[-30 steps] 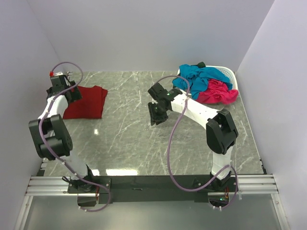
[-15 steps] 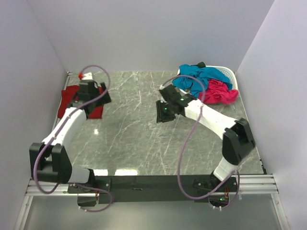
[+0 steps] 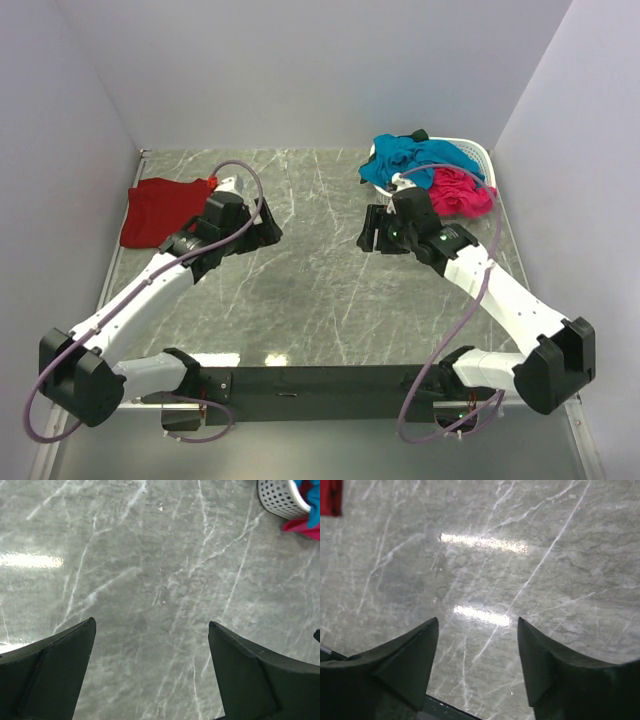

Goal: Fold and stack the t-shirts
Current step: Neatly place the folded tshirt to the corner

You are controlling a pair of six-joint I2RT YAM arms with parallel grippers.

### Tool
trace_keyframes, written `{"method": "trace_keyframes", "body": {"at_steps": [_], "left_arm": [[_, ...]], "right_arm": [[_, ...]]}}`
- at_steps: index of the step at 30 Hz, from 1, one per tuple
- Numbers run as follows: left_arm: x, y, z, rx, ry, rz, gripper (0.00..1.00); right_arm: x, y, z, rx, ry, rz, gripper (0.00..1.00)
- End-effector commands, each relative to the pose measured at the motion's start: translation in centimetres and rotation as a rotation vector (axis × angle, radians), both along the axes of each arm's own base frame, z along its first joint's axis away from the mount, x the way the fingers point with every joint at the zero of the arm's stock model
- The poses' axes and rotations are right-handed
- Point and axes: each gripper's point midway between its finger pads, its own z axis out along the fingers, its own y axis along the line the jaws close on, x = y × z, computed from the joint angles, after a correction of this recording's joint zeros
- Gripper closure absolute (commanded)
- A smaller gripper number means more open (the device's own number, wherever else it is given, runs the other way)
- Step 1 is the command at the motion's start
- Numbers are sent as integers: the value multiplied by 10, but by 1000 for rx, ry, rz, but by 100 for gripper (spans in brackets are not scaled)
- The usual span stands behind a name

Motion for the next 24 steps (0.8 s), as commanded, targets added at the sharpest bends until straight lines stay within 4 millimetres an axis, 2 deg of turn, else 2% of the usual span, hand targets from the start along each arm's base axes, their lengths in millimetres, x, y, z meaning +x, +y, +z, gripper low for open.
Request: {"method": "trace_keyframes", "body": {"at_steps": [1,3,6,12,19,24], "left_arm": [[-11,0,18,-39,-22,18,1],[-11,3,25,-35,-43,28,1],[-12,9,35,-27,-80,42,1],[-14,15,46,-24,-123,50,1],[-15,20,56,-16,-158,52,1],[-10,23,54,11,-142,78,0]], "right_arm": [[5,-3,11,26,-63,-31,27],[4,-1,15,43,-76,-27,19],[4,-2,22,62,-91,-37,12],[0,-7,37,80,-140,-50,10],[-3,-16,42,81,-175,-85,9],[-2,-22,49,74,-204,-106,9]]}}
